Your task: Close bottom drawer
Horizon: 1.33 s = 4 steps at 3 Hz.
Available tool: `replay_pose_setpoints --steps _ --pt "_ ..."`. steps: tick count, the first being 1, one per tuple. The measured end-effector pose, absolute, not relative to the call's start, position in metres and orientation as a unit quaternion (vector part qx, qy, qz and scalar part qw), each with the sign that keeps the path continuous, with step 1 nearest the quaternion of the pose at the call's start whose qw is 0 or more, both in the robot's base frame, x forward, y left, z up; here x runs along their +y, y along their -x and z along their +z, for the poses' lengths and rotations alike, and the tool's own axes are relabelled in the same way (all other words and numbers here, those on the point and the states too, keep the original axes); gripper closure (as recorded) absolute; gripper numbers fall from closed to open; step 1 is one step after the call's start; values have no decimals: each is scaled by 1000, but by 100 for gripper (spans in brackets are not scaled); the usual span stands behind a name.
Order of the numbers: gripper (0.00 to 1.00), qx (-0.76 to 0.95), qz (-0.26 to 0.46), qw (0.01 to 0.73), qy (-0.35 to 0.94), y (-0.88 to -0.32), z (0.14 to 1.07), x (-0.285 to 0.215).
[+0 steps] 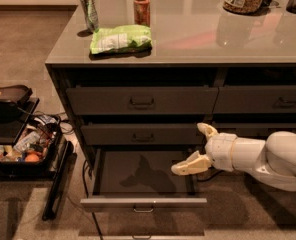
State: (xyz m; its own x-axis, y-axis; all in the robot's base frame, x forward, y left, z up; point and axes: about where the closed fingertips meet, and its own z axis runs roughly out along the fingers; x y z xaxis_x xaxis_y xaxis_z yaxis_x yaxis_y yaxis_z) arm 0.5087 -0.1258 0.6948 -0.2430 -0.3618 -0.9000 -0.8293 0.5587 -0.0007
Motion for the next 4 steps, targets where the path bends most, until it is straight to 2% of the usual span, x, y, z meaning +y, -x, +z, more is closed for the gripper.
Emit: replay_pose_setpoints --steps 2,4 --pt "0 789 263 441 338 -522 580 -99" --pt "0 790 246 430 361 -519 582 -95"
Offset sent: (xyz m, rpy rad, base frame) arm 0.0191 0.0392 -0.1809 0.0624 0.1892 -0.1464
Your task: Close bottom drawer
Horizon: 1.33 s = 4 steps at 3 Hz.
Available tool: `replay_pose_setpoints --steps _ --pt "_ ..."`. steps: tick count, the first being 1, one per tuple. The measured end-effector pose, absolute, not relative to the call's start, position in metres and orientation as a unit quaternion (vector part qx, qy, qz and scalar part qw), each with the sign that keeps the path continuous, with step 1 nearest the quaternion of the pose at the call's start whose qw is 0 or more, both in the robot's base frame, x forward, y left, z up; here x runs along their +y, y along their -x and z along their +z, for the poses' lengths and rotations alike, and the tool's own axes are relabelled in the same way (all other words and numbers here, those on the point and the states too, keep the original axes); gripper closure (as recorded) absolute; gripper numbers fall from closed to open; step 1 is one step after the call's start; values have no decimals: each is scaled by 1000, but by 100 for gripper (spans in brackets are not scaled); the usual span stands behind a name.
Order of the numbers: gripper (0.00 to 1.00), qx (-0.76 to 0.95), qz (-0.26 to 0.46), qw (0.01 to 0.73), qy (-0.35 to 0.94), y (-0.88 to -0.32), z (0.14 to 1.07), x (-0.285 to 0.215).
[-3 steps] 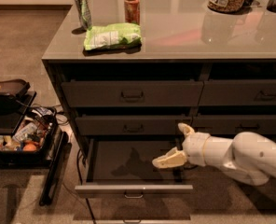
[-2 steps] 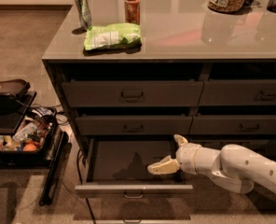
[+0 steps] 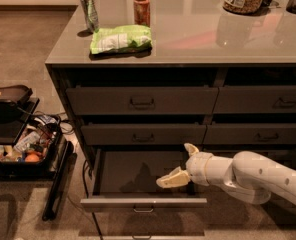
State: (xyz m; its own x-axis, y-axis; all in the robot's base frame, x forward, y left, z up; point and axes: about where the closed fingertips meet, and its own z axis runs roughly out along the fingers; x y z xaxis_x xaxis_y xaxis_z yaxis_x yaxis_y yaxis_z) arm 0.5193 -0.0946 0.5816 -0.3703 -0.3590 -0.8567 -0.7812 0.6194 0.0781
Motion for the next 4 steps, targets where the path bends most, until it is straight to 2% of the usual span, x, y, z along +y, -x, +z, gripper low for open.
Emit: replay_pose_setpoints --steps 1,3,4 --pt "0 793 217 429 373 -538 554 -84" --pt "0 802 217 403 383 -538 541 -80" --pt "0 816 211 365 395 -493 488 -74"
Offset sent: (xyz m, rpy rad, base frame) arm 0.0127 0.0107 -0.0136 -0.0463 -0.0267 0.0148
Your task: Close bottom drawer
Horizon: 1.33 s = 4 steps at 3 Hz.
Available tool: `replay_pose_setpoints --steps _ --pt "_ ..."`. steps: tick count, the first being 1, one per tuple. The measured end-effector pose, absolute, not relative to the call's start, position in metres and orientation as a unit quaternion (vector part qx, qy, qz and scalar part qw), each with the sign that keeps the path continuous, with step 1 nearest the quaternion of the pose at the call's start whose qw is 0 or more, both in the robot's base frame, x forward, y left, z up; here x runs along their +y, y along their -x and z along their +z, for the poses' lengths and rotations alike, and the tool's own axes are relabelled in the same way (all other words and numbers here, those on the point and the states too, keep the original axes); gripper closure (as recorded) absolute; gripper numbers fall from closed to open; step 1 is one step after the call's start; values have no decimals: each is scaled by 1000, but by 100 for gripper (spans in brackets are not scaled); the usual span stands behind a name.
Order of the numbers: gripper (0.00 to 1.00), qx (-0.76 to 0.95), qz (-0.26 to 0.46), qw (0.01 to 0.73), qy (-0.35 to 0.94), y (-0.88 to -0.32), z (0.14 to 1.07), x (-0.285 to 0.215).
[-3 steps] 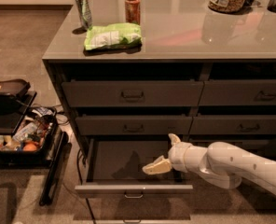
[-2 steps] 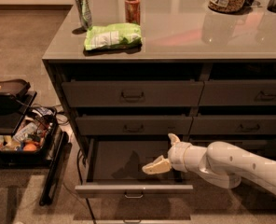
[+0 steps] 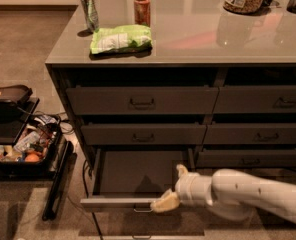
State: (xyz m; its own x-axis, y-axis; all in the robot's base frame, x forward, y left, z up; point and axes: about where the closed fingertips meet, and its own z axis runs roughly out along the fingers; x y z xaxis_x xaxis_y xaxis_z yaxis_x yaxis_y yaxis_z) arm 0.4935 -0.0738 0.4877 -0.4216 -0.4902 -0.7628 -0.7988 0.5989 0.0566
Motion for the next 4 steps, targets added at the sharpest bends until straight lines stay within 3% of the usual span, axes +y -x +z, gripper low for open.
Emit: replay_pose_setpoints --steps 1,4 --pt "0 826 201 341 400 -462 464 -72" --pt "0 839 199 327 387 -491 410 -63"
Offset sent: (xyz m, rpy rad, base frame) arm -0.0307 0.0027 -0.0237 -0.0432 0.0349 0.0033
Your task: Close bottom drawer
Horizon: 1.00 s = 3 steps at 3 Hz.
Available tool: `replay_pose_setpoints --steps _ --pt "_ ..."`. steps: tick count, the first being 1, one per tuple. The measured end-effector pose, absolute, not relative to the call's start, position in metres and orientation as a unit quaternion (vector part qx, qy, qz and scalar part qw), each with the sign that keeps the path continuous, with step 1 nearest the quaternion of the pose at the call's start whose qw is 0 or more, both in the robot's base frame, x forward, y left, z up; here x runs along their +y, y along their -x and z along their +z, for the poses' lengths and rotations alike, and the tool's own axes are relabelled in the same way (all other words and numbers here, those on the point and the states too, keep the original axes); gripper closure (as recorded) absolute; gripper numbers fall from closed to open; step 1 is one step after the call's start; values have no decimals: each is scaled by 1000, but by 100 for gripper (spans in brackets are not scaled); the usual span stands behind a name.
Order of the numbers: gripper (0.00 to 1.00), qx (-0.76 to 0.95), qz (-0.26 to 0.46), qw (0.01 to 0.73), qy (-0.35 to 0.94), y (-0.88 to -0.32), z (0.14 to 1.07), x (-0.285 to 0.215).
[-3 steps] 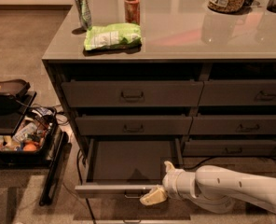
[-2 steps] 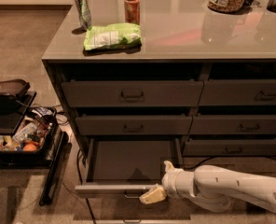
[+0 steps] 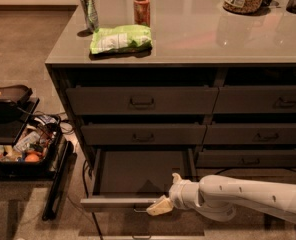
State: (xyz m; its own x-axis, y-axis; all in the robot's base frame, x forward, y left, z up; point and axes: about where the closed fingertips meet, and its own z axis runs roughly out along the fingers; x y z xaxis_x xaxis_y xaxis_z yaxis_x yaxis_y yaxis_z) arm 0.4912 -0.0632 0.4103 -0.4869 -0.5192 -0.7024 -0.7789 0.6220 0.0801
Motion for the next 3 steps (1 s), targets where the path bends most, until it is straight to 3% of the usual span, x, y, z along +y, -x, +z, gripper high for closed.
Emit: replay_pose_setpoints --steps 1,3 --pt "0 857 201 315 355 -501 398 -66" --pt "0 901 198 273 274 -548 288 -63"
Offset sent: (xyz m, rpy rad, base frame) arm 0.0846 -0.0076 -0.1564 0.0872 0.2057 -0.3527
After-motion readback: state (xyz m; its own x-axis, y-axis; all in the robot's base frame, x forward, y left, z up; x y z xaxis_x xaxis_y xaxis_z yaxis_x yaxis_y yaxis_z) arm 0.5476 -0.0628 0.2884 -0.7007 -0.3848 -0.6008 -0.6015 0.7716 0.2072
